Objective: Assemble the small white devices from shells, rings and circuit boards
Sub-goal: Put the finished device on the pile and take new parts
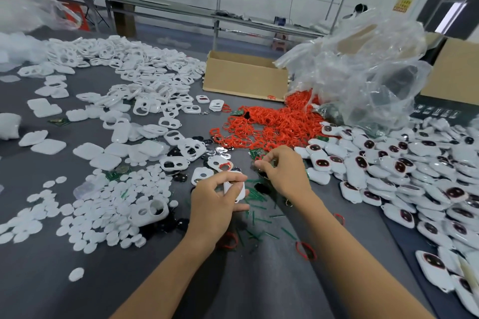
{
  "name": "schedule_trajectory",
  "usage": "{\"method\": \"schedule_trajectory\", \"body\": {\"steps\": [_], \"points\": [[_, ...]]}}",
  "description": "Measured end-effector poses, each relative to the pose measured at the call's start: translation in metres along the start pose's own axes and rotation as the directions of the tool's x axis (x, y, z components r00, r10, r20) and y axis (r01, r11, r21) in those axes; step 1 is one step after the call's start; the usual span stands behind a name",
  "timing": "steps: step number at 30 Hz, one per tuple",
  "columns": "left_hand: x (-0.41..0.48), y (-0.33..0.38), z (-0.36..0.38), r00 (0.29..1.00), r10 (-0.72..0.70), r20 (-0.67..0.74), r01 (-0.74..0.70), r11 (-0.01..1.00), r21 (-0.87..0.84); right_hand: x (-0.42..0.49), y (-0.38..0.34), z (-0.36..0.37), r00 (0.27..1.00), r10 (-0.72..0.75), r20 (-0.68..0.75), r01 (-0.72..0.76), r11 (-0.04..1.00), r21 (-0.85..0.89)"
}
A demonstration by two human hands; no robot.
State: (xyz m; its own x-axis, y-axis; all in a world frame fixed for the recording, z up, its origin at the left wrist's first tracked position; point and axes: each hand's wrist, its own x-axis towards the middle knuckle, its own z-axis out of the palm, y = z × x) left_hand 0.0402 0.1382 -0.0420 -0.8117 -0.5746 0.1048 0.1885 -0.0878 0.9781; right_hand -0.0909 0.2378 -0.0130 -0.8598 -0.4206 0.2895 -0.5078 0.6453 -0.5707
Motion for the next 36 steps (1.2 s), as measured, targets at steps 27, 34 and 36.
{"method": "schedule_trajectory", "body": {"steps": [27,34,36], "points": [[-0.004,0.010,0.004,0.998,0.054,-0.017,-0.055,0.997,-0.062,-0.060,-0.025,-0.020,0.992,-0.069,0.105,-0.025,0.714,0.700],[-0.005,0.010,0.002,0.995,0.101,-0.019,-0.101,0.995,-0.007,-0.062,-0.025,-0.020,0.969,-0.129,0.211,-0.011,0.829,0.559],[-0.005,0.010,0.002,0.994,0.103,-0.030,-0.103,0.995,-0.001,-0.063,-0.025,-0.020,0.966,-0.133,0.223,-0.009,0.841,0.541]]}}
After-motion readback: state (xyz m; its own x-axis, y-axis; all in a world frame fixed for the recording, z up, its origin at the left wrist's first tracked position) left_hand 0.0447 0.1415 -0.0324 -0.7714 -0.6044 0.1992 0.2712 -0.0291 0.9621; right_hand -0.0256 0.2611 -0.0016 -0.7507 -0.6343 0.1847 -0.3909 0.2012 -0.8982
